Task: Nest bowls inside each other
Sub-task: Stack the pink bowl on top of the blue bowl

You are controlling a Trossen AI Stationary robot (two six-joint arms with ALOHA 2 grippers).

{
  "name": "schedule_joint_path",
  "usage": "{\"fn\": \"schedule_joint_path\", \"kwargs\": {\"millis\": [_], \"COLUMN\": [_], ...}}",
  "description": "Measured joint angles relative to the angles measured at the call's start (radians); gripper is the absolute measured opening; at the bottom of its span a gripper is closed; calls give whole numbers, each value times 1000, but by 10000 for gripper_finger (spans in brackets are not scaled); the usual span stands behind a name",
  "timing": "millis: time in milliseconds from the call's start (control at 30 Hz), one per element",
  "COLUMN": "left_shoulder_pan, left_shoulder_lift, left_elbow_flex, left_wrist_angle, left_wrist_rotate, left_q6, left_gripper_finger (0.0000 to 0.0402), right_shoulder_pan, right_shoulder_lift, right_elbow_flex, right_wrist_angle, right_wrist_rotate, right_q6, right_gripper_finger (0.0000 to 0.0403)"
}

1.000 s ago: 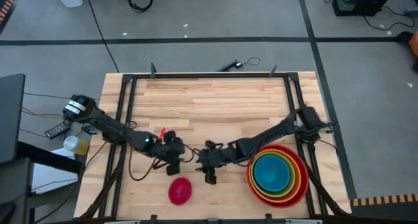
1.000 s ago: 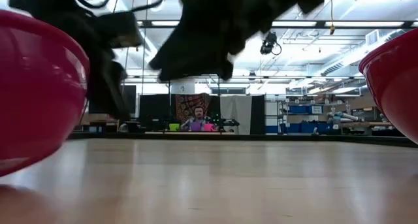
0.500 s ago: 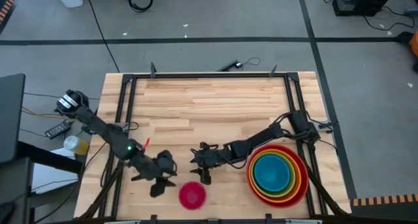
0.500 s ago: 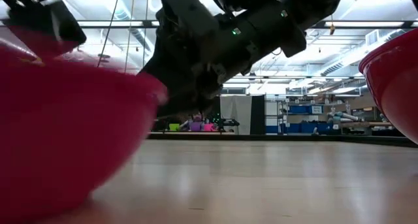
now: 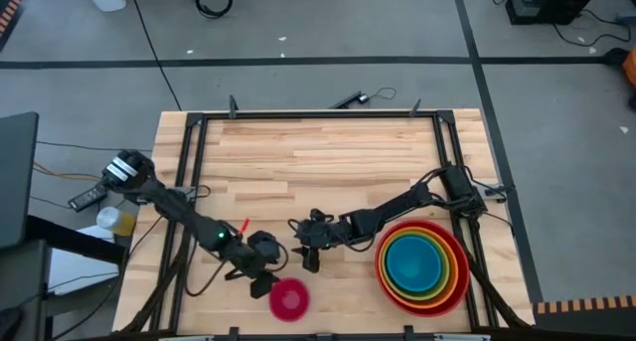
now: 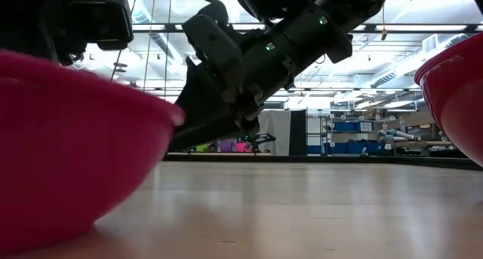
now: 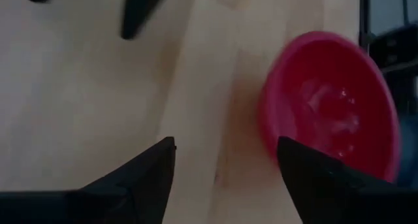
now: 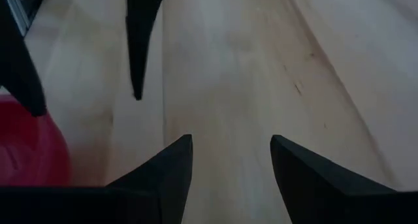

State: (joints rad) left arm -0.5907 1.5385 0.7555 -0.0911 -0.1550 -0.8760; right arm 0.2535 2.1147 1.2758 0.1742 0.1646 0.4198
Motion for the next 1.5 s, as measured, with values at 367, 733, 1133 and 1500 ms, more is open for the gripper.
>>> {"fn": "schedule_joint_path", "kwargs": {"millis": [367,733,1133,1500], "left_shoulder_pan": [18,34,62,189], "left_shoulder_lift": [9,113,117,21], "left_elbow_flex": [0,1,1,0], "left_wrist_angle": [89,154,177,53], "left_wrist_rotate": [117,182,194,75], "left_q6": [25,-10,108,222], "left_gripper_finger": [270,270,56,17], "right_shoulder_pan": [0,8,-14,-46], "right_shoulder_lift": [0,0,-11,-195], "right_elbow_flex": [0,0,0,0], "right_wrist_angle": [-17,-19,-170,-354], "right_wrist_rotate": [-1,-2,11,-3], "right_q6": [0,0,103,137], "right_gripper_finger": [213,213,213,213]}}
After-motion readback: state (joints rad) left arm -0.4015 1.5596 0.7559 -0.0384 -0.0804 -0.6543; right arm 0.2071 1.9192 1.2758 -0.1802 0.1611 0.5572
